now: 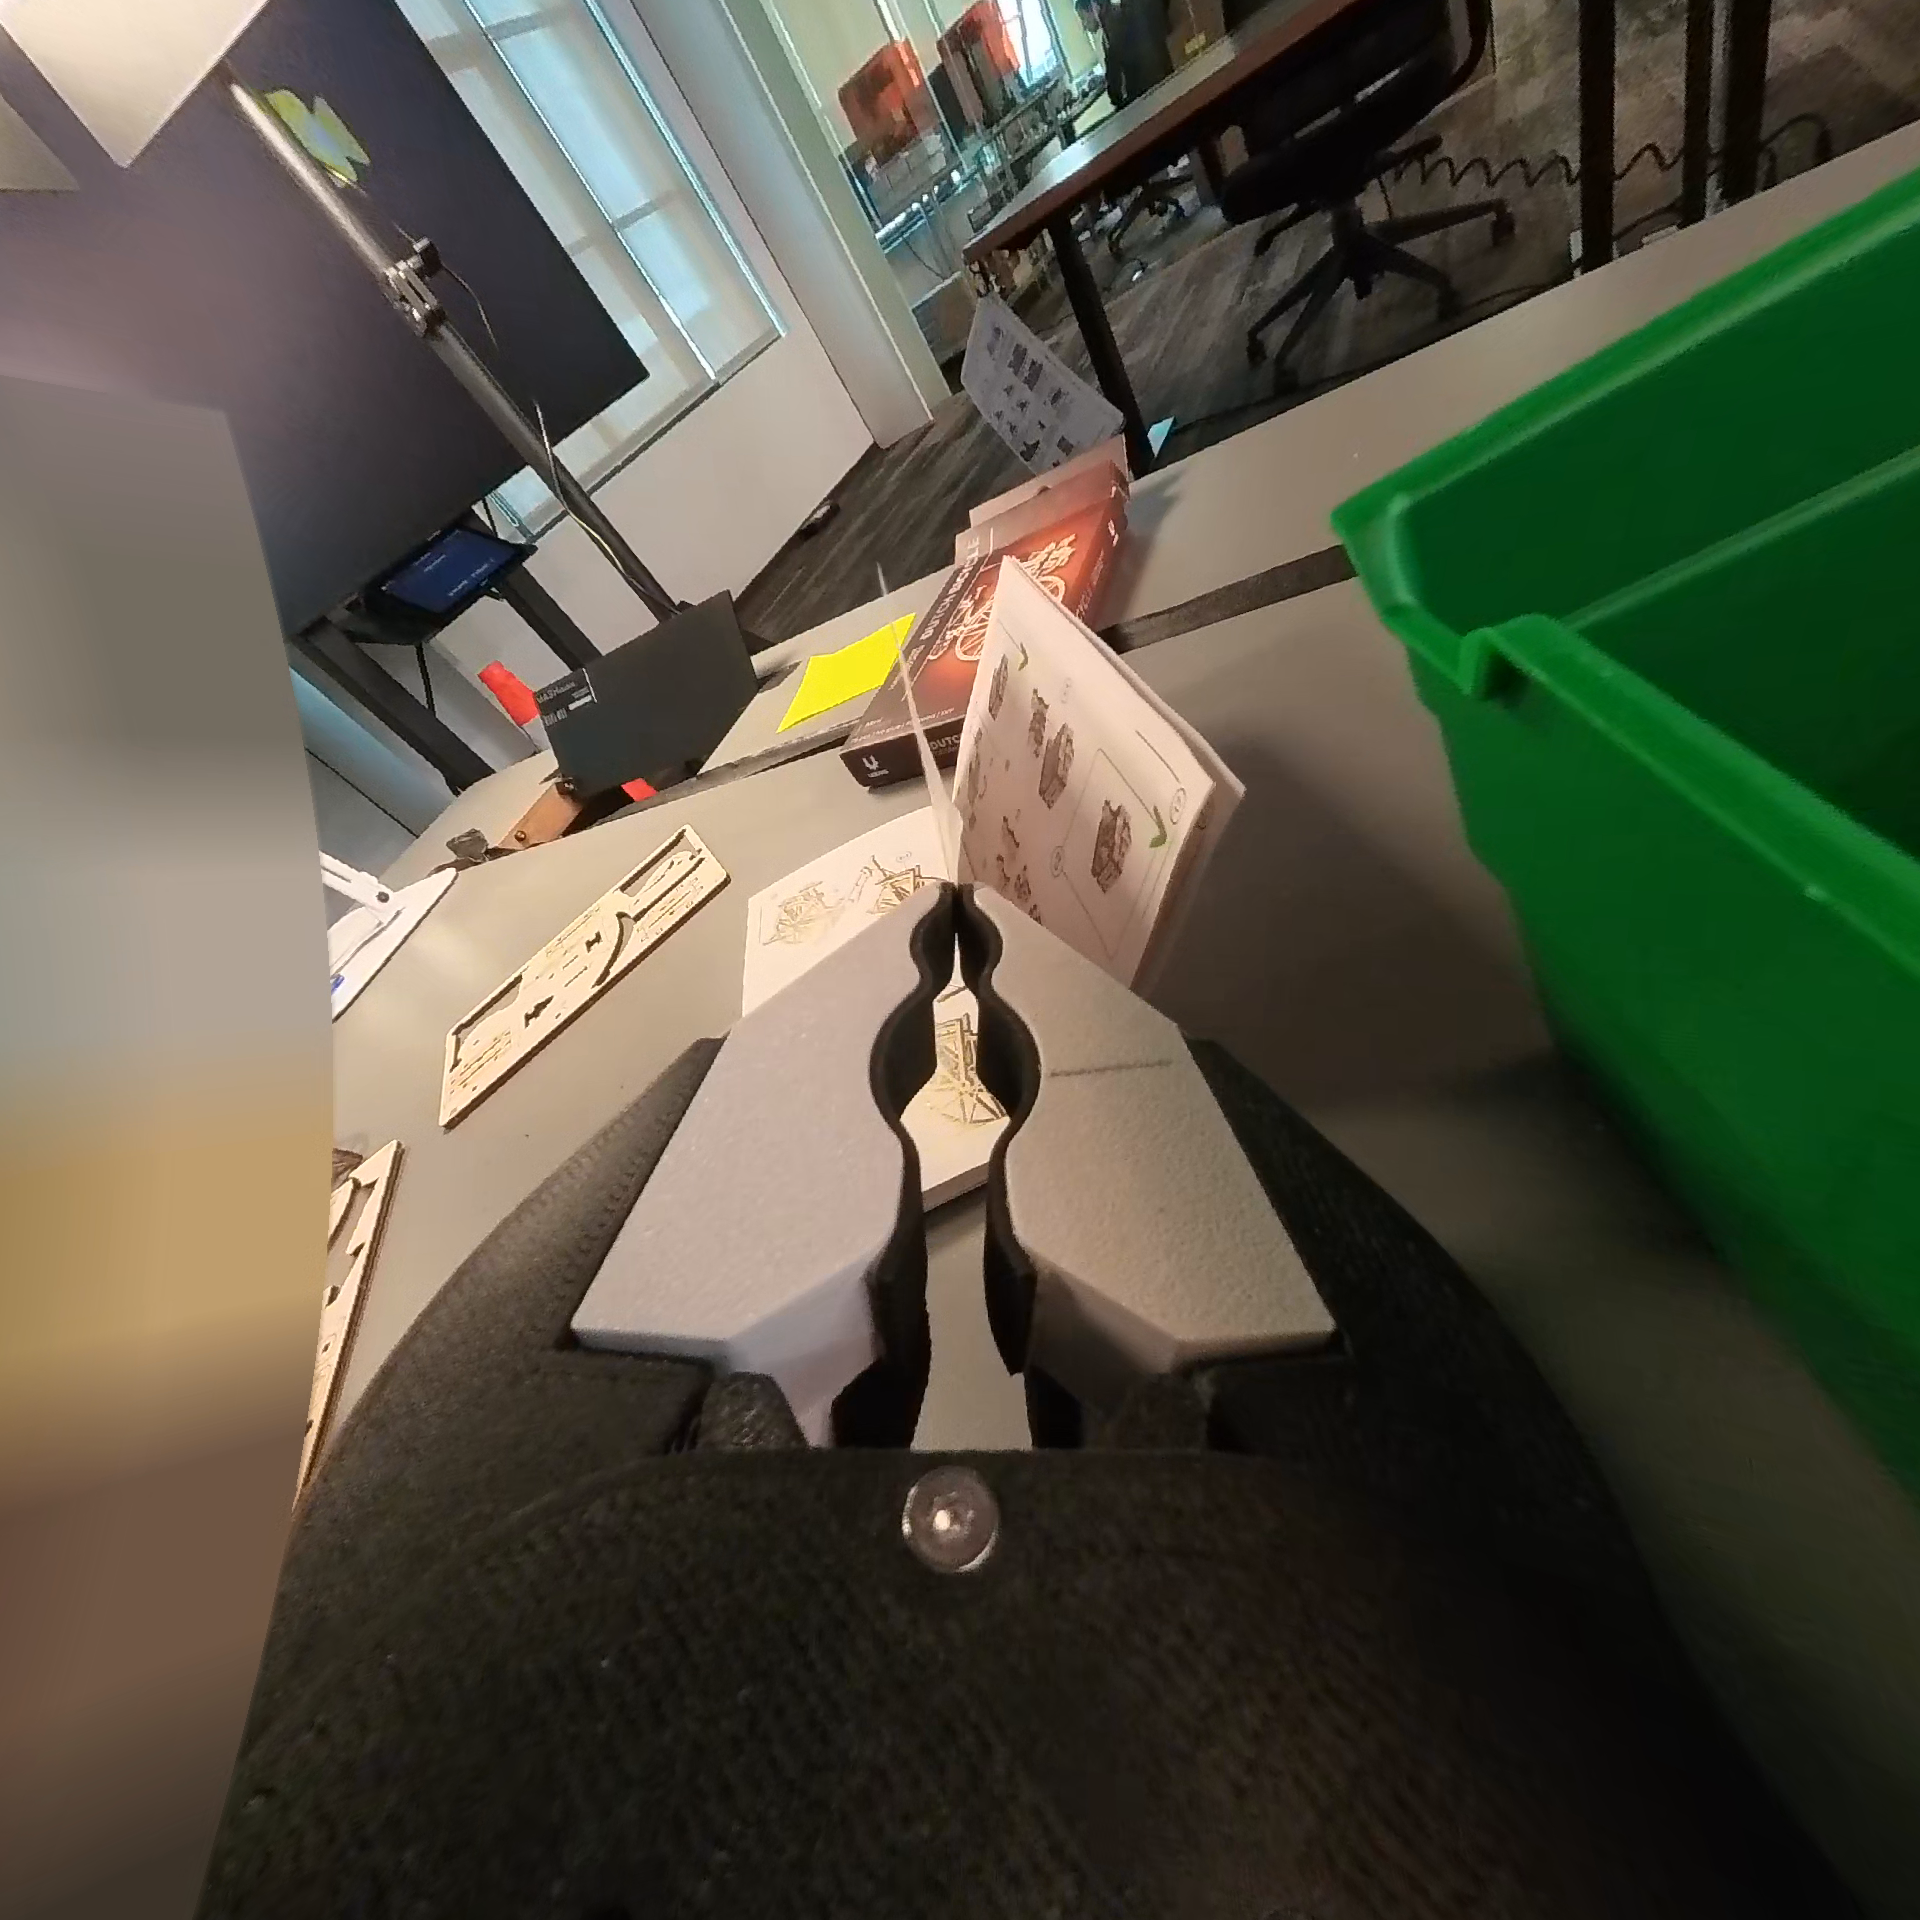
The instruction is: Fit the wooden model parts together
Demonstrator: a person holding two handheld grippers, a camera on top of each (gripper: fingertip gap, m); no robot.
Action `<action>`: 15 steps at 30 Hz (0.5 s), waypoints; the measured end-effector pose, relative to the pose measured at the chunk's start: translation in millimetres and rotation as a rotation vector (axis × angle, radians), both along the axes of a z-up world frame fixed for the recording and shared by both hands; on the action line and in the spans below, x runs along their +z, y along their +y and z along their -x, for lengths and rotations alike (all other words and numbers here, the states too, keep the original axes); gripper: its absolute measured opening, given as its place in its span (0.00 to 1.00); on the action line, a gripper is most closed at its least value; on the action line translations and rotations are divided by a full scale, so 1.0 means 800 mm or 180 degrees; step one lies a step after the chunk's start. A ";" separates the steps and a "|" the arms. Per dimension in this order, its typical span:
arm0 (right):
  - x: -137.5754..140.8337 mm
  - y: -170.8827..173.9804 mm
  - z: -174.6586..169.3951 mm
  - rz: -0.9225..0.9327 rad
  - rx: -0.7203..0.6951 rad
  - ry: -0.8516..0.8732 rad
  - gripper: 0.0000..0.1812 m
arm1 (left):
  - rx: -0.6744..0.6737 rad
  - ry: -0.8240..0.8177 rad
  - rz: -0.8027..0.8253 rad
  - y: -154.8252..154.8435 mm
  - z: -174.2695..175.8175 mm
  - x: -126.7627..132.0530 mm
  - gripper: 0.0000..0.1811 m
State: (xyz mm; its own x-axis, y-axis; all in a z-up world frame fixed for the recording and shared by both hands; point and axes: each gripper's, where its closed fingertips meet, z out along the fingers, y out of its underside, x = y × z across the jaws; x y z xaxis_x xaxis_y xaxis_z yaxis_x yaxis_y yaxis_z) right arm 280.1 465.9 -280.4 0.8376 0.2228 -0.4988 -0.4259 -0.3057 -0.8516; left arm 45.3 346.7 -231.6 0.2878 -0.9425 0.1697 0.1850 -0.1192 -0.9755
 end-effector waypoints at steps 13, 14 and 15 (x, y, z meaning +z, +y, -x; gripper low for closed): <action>0.002 0.000 0.002 -0.0019 0.0028 0.0009 0.00 | -0.0004 -0.0004 0.0011 0.001 0.000 0.000 0.05; 0.002 0.000 0.002 -0.0019 0.0030 0.0010 0.00 | -0.0005 -0.0004 0.0011 0.001 0.000 0.000 0.05; 0.002 0.000 0.002 -0.0021 0.0032 0.0011 0.00 | -0.0005 -0.0004 0.0011 0.000 0.000 0.000 0.05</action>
